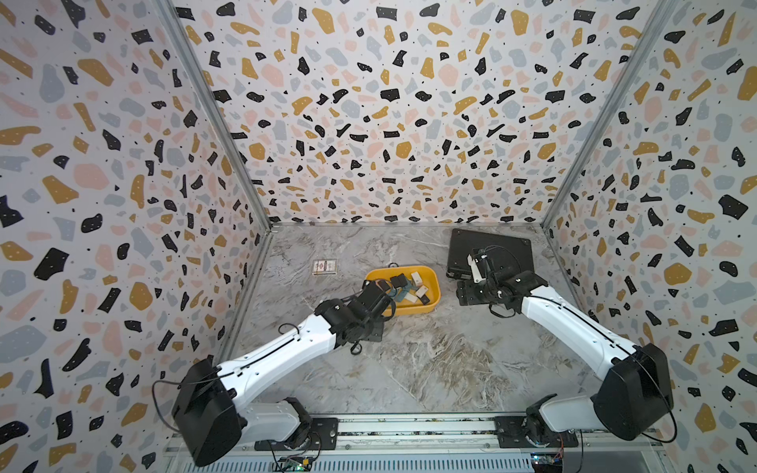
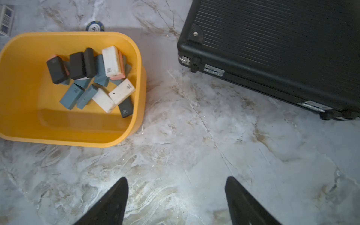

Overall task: Put the eraser in the storage box
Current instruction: Place the eraser in the storage box.

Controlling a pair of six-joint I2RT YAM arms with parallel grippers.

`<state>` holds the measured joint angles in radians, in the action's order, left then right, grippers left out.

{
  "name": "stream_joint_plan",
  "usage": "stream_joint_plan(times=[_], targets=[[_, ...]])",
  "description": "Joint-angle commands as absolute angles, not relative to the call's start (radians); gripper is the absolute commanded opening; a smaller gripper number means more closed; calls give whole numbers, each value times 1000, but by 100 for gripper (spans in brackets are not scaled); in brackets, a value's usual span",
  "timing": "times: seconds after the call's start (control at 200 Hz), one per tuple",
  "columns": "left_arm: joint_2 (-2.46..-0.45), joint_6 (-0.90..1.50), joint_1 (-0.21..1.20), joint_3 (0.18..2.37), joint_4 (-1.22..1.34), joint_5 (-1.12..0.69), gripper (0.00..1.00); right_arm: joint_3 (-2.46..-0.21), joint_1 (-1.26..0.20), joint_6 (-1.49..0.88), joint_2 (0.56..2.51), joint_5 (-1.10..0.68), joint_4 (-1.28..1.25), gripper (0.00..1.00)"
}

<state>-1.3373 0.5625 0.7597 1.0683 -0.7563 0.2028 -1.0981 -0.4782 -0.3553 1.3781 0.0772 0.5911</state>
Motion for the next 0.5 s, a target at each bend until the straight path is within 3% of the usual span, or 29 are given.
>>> stream_joint_plan(times=[0.0,0.2,0.496], targets=[[-1420,433,707,1173,-707,153,15,-1086,-473,-359,1336,106,579,83],[-1563,385,600,1290,-629,47,14,-1069,-444,-352,1304,117,583,84],[-1847,346,579,1523,-634,-29,13,-1065,-390,-354,1318,118,581,85]])
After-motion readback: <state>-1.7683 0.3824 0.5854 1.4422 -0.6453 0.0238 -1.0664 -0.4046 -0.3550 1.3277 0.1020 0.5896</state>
